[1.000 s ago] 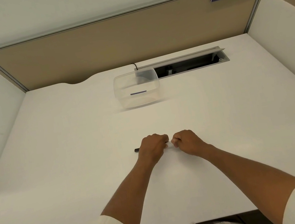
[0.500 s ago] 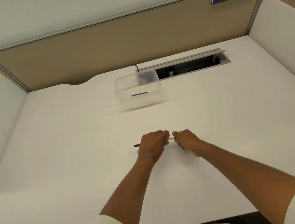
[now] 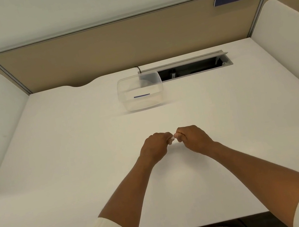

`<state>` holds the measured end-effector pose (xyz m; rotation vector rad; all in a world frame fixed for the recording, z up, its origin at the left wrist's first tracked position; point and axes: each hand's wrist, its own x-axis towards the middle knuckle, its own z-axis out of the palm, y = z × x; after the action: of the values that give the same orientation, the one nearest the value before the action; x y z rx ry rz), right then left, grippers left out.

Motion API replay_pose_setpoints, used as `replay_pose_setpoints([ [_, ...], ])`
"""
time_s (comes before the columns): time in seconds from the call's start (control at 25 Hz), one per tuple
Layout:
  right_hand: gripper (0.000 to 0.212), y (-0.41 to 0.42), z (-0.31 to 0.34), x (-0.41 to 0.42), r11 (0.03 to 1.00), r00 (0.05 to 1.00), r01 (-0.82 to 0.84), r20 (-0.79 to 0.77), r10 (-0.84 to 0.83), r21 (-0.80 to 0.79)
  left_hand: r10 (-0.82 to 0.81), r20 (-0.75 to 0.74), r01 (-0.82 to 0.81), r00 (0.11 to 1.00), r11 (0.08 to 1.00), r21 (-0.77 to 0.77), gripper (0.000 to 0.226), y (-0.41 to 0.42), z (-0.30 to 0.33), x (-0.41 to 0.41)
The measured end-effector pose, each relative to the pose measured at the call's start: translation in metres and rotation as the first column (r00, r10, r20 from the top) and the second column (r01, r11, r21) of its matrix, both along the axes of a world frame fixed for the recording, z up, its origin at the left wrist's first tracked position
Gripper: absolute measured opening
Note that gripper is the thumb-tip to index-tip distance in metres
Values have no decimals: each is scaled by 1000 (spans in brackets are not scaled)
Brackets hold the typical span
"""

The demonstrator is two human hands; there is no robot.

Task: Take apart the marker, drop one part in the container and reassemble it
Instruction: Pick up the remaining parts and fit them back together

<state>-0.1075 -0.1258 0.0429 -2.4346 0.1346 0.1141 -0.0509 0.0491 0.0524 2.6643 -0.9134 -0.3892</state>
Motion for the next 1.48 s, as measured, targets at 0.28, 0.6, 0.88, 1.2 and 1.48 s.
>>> replay_pose_setpoints([
  [0.28, 49, 15, 3, -2, 992, 992, 110, -72, -105, 59, 3, 49, -3, 999, 1000, 3, 24, 2, 2, -2],
  [0.6, 51, 22, 8, 0, 865, 909, 361, -336, -244, 348, 14, 125, -15, 992, 1000, 13, 17, 5, 8, -3],
  [0.88, 20, 17, 9, -1, 965, 986, 164, -35, -161, 206, 3, 160, -11, 987, 999, 45, 17, 10, 9, -4],
  [1.2, 41, 21, 17, 2, 940, 953, 261, -213, -215, 221, -6, 209, 8, 978, 1000, -6, 17, 7, 12, -7],
  [1.48, 33, 16, 13, 0, 961, 988, 154, -57, -144, 230, -4, 197, 4, 980, 1000, -2, 19, 9, 13, -7],
])
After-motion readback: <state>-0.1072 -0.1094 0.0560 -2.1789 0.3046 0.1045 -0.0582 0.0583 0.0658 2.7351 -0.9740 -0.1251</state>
